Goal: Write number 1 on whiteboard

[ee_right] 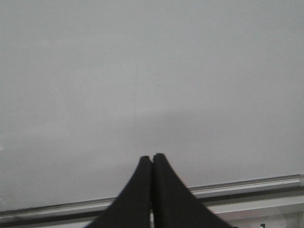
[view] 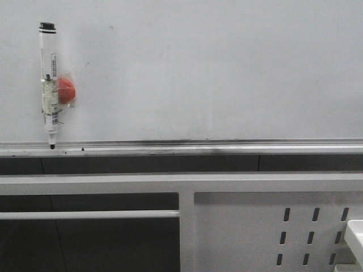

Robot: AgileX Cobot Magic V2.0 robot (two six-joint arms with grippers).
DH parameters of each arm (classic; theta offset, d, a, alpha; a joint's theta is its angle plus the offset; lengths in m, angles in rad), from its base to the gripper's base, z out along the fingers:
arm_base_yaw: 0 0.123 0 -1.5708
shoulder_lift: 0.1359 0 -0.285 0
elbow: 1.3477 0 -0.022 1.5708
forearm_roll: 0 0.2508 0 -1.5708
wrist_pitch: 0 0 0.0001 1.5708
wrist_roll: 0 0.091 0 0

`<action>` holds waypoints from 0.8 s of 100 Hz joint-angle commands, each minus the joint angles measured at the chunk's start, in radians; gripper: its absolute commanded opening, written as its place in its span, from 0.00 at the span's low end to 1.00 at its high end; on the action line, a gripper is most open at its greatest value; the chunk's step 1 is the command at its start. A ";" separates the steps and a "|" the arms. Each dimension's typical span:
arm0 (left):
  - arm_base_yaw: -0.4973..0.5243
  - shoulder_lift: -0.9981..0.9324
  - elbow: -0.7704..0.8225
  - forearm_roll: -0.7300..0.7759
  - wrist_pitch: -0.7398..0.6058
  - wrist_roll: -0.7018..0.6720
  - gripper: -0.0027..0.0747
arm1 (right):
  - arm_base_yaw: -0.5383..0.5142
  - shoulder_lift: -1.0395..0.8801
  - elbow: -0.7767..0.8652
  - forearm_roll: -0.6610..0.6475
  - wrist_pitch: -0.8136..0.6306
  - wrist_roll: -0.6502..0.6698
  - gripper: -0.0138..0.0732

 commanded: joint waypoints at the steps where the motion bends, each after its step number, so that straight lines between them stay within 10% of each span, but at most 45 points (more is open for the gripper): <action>1: 0.002 0.022 -0.036 -0.013 -0.119 -0.007 0.01 | -0.002 0.027 -0.034 0.011 -0.078 0.003 0.08; 18: -0.001 0.022 -0.036 0.017 -0.084 -0.007 0.05 | -0.002 0.027 -0.034 0.011 -0.078 0.003 0.08; 42: -0.034 0.022 -0.025 -0.037 -0.048 -0.007 0.59 | -0.002 0.027 0.032 0.011 -0.149 0.003 0.08; 80: -0.037 0.022 0.029 0.019 -0.062 0.066 0.58 | -0.002 0.027 0.045 0.011 -0.145 0.001 0.08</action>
